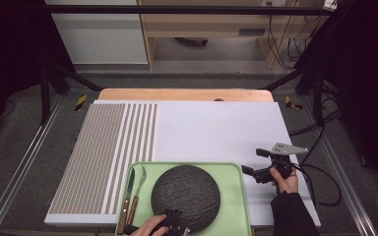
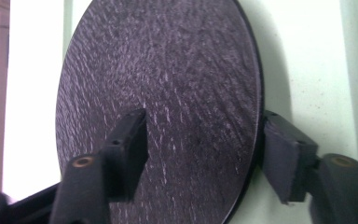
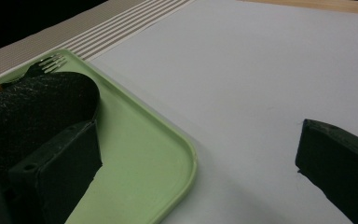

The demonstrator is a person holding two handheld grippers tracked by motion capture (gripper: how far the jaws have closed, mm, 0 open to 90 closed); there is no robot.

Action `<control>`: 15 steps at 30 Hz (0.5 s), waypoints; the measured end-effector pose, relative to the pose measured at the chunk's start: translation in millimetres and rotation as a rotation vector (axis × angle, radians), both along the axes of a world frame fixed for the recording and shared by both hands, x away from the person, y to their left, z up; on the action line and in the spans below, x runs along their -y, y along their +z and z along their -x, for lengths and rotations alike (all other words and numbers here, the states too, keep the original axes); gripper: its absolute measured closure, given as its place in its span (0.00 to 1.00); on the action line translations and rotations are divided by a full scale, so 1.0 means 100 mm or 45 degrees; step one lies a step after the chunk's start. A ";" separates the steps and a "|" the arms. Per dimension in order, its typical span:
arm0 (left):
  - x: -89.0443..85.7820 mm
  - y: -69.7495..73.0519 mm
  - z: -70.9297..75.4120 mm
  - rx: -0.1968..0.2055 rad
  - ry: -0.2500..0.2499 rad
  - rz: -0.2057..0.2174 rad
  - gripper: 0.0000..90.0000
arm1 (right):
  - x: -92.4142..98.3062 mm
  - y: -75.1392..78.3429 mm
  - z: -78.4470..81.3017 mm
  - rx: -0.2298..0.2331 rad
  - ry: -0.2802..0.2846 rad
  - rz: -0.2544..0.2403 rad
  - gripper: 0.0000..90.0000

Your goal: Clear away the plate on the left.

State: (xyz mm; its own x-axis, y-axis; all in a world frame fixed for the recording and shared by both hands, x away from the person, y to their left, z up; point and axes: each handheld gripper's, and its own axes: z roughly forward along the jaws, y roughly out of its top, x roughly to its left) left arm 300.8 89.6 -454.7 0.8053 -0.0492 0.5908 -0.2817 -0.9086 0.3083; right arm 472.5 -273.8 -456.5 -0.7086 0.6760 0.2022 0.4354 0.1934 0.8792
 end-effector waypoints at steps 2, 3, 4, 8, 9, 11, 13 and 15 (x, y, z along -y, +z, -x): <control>-0.02 0.04 -0.02 -0.052 0.025 0.043 0.33 | 0.00 0.00 0.00 -0.001 -0.002 -0.001 0.00; -0.03 0.05 -0.03 -0.072 0.035 0.071 0.31 | 0.00 0.00 0.00 -0.001 -0.002 0.000 0.00; -0.04 0.07 -0.04 -0.091 0.044 0.094 0.28 | 0.00 0.00 0.00 -0.001 0.001 0.000 0.00; -0.09 0.14 -0.08 -0.193 0.079 0.224 0.22 | 0.00 0.00 0.00 -0.002 -0.001 0.000 0.00; -0.11 0.16 -0.09 -0.227 0.089 0.252 0.20 | 0.00 0.00 0.00 -0.001 0.000 0.000 0.00; -0.13 0.20 -0.11 -0.284 0.121 0.304 0.17 | 0.00 0.00 0.00 -0.002 -0.002 -0.001 0.00; -0.17 0.24 -0.15 -0.331 0.147 0.340 0.16 | 0.00 0.00 0.00 -0.002 -0.002 -0.001 0.00; -0.22 0.29 -0.21 -0.385 0.182 0.399 0.14 | 0.00 0.00 0.00 -0.002 -0.003 -0.001 0.00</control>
State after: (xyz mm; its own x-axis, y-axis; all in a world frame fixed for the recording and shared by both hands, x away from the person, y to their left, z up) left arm 321.6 111.7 -425.5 0.9295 0.2182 0.2972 -0.0158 -0.7818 0.6233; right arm 472.5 -273.5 -456.7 -0.7068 0.6774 0.2039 0.4373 0.1918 0.8786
